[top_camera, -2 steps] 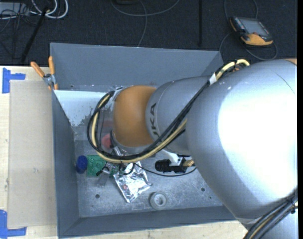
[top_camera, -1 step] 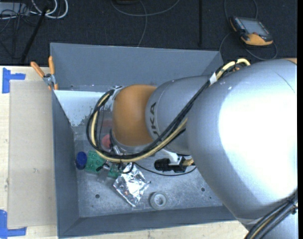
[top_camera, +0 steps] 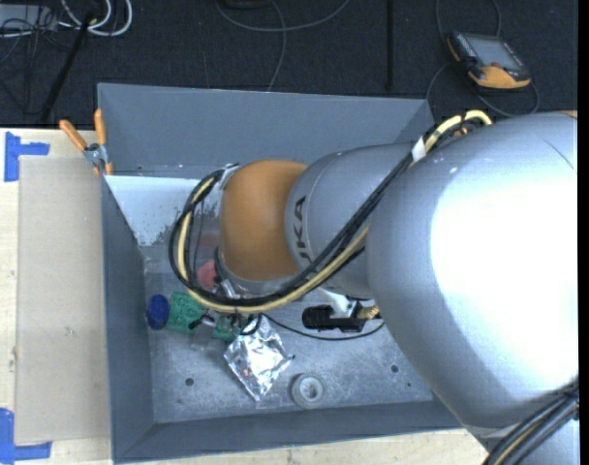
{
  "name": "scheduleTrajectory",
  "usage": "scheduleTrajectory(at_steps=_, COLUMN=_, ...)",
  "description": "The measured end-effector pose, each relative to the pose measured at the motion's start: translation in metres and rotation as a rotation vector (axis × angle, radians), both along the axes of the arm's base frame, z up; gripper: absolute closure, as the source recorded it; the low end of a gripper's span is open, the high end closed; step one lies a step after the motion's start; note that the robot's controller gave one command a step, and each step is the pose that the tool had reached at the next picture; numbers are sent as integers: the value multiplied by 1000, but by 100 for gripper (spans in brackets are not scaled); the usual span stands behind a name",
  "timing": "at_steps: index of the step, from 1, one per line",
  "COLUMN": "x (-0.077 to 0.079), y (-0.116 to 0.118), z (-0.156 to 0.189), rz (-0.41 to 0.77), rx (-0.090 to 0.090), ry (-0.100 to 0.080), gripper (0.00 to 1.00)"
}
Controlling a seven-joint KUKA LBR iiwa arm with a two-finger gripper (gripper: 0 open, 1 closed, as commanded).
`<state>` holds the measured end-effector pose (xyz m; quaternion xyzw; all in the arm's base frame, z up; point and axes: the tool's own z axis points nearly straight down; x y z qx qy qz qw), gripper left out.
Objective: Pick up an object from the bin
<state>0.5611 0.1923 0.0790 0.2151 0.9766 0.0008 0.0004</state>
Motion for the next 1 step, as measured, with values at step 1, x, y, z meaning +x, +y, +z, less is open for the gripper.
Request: scheduleTrajectory(at_steps=1, x=1, y=-1, z=27, rz=-1, rx=0, ry=-1, gripper=100)
